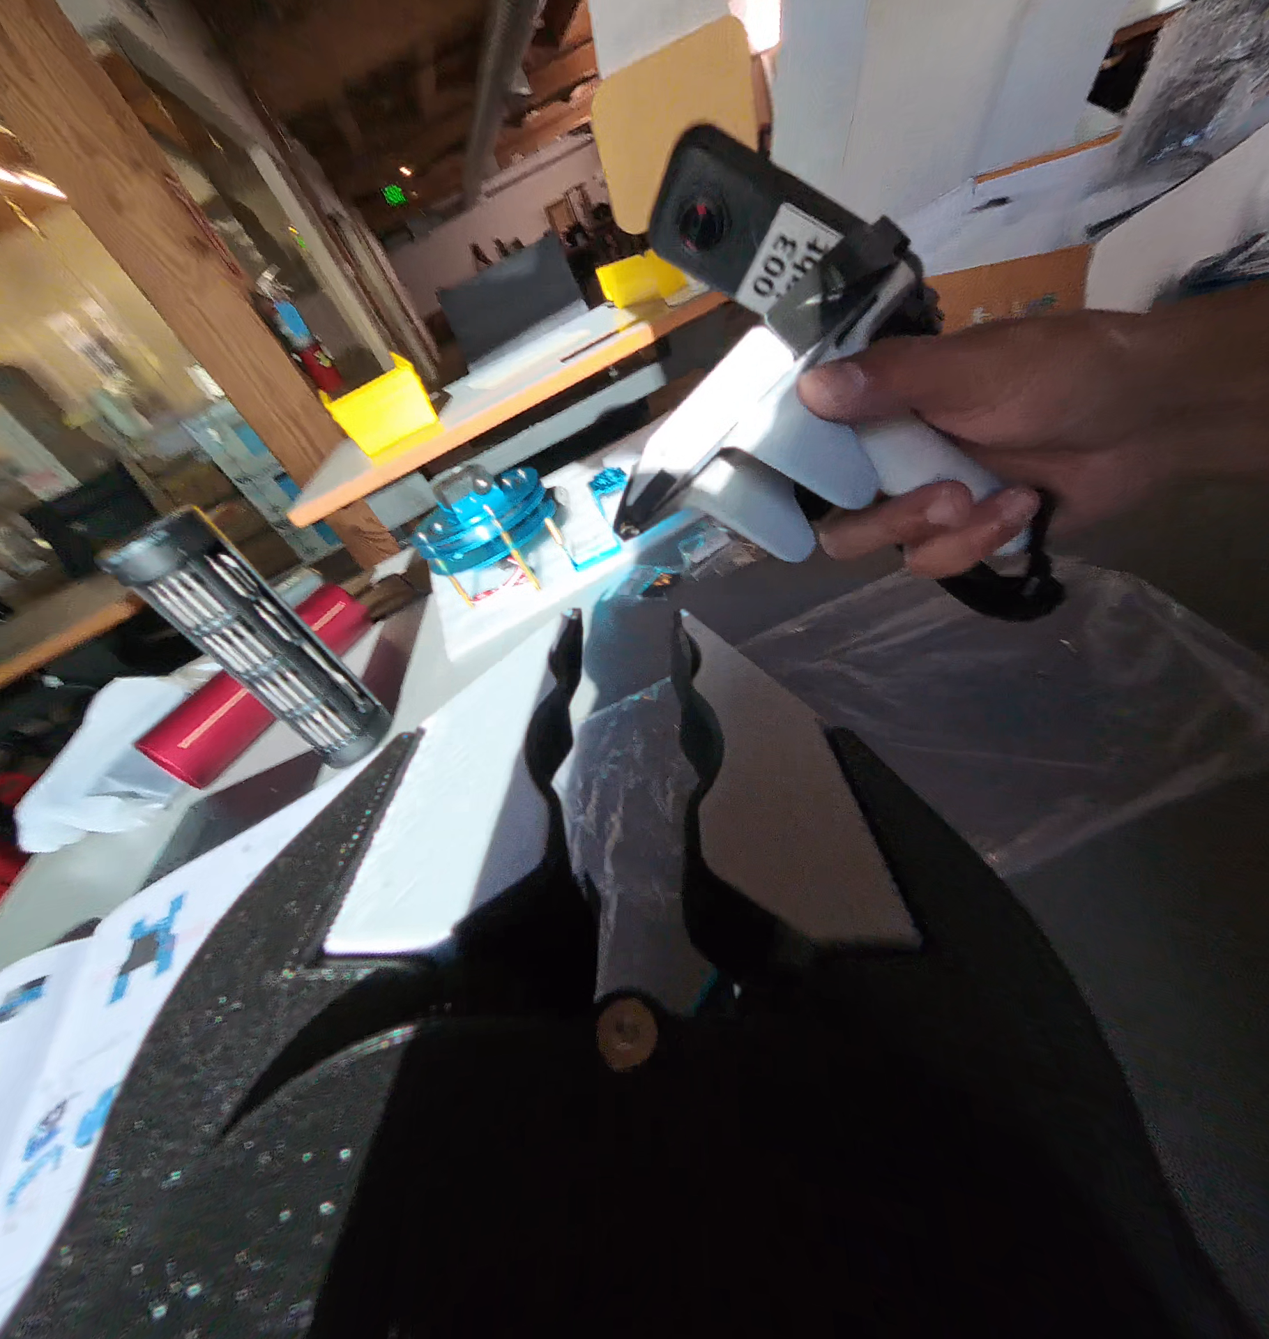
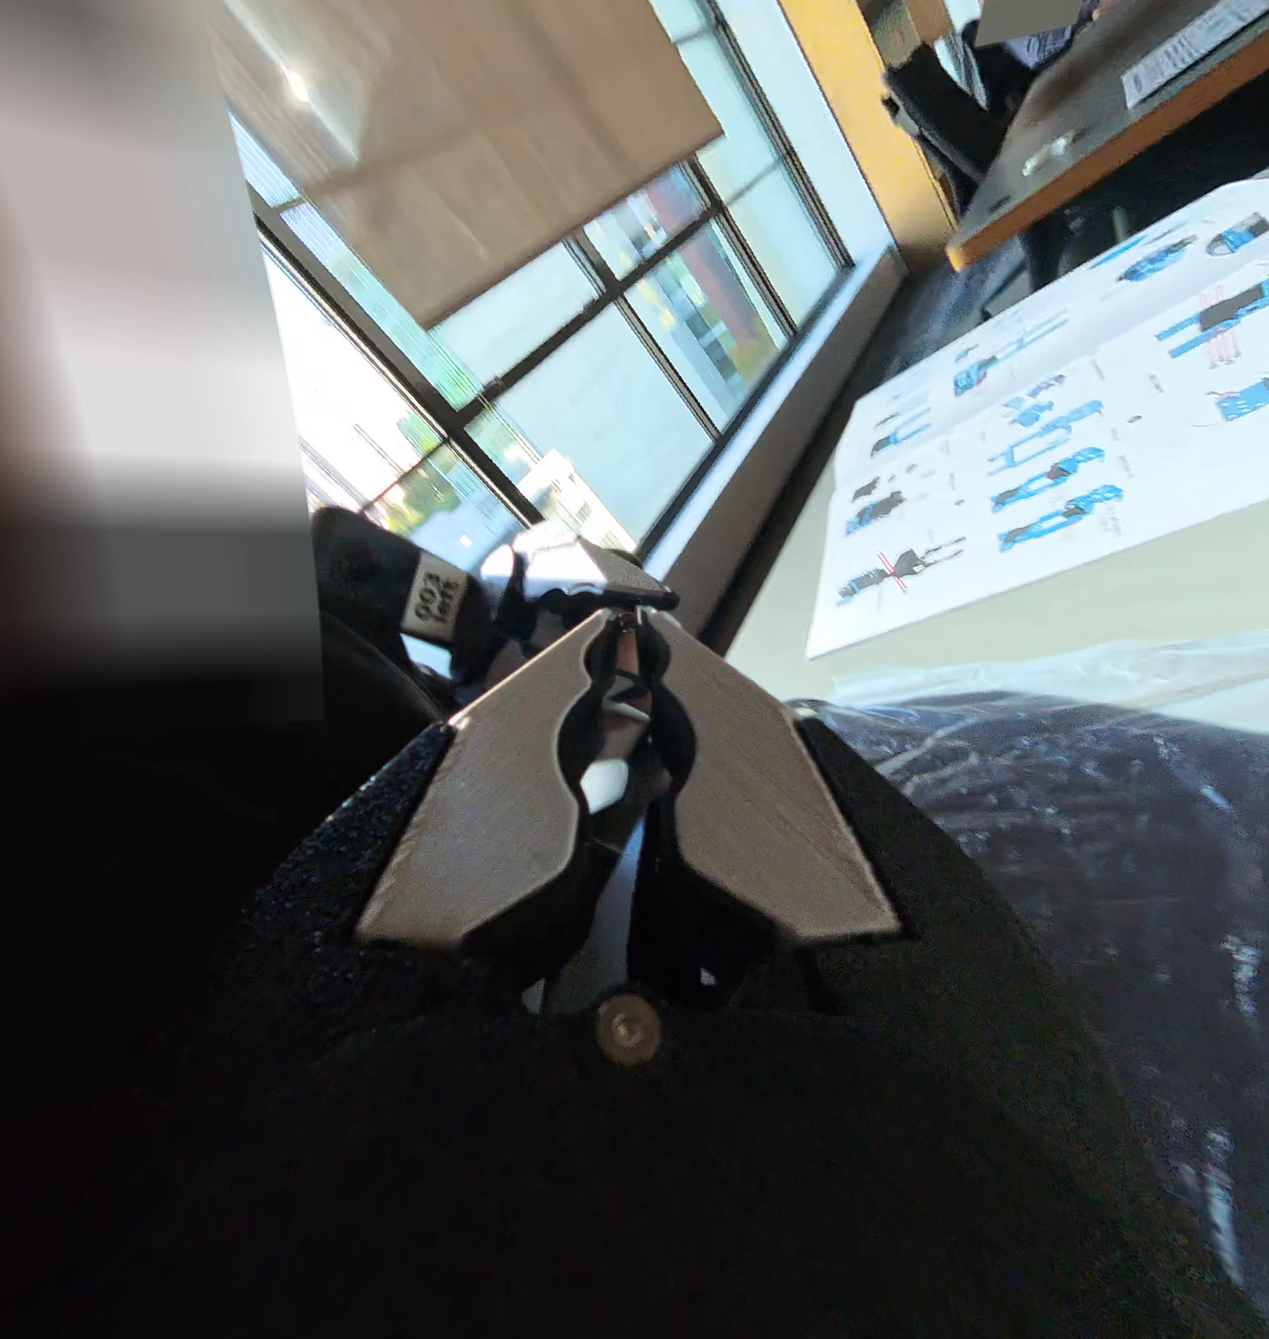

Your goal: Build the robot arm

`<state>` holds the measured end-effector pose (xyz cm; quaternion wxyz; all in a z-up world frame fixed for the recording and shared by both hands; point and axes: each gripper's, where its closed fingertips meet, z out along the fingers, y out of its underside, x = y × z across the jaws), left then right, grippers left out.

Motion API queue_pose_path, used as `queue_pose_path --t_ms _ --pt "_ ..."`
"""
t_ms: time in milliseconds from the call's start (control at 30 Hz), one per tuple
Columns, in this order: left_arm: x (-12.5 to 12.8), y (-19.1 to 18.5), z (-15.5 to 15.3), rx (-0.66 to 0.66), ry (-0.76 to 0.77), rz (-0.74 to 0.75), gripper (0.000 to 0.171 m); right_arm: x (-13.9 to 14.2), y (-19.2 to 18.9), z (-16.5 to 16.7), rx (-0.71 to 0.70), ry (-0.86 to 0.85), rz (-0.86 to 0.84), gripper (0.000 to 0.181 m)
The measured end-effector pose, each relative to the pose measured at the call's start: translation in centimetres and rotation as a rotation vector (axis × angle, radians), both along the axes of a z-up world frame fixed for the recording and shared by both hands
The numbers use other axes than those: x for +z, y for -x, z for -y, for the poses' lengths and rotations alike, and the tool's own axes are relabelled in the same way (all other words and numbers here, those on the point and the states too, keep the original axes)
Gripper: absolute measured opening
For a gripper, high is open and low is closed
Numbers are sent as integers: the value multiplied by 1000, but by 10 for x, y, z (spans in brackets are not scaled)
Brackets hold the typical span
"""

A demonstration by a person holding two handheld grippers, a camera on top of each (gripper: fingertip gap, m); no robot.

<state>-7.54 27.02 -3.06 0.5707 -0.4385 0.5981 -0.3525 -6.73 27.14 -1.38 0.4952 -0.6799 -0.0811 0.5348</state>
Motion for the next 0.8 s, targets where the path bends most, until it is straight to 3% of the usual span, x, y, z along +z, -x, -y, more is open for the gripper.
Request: queue_pose_path --t_ms 100,267,400,800 --pt "14 -9 3 35 -61 77 21 10 1 1 6 -11 -164 1" --pt "25 -16 5 77 -60 135 19 12 7 4 12 -19 -233 1" --pt "27 -14 3 106 -26 156 16 12 -2 4 -22 -32 -214 1" --pt "16 -22 8 33 83 105 2 9 -7 4 -52 -37 -189 0"
